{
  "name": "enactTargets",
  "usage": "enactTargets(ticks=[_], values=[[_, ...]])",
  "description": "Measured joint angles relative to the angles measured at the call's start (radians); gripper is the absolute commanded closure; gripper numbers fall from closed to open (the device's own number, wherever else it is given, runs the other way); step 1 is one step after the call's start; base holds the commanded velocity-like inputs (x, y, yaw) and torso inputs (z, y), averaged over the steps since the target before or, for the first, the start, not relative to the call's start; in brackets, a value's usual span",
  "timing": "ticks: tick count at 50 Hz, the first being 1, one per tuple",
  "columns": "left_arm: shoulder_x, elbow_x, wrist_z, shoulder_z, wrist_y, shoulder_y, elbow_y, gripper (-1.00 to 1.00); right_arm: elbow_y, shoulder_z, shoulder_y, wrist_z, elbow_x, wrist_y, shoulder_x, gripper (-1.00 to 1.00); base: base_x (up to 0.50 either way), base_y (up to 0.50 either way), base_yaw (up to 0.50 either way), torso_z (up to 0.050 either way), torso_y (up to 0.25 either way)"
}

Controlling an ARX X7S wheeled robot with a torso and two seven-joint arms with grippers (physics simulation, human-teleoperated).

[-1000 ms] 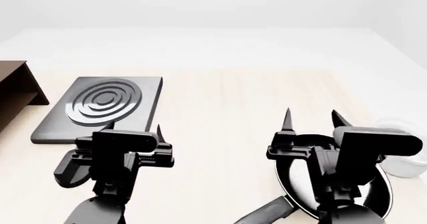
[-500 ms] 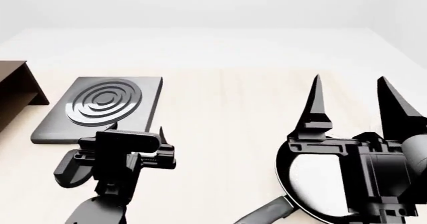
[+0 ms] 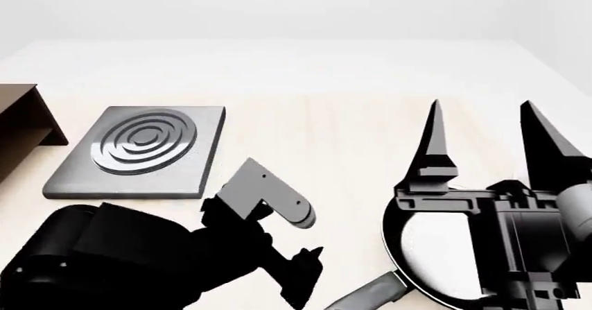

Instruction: Put the frying pan on top of the cabinet.

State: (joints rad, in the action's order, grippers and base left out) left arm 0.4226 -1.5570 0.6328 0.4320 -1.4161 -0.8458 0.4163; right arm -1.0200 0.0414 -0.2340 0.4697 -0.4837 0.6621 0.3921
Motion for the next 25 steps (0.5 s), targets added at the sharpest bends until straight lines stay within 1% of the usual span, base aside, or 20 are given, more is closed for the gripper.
enactTargets(ticks=[5,11,18,25], values=[[0.013,-0.192,0.053,0.044,-0.008,-0.056,-0.018,-1.0,0.001,0.007,-0.004,0.009,-0.007,-0.002,0.007,-1.0,0.0,0.0,0.0,0.0,0.0],[0.02,-0.331,0.103,0.087,-0.004,-0.099,-0.028,-1.0,0.005,0.017,-0.008,0.018,-0.012,-0.005,0.015,-1.0,0.0,0.0,0.0,0.0,0.0],[0.022,-0.409,0.137,0.125,0.003,-0.123,-0.034,-1.0,0.008,0.027,-0.011,0.026,-0.017,-0.011,0.024,-1.0,0.0,0.0,0.0,0.0,0.0],[0.015,-0.433,0.151,0.151,0.011,-0.128,-0.042,-1.0,0.01,0.035,-0.013,0.035,-0.022,-0.017,0.031,-1.0,0.0,0.0,0.0,0.0,0.0]])
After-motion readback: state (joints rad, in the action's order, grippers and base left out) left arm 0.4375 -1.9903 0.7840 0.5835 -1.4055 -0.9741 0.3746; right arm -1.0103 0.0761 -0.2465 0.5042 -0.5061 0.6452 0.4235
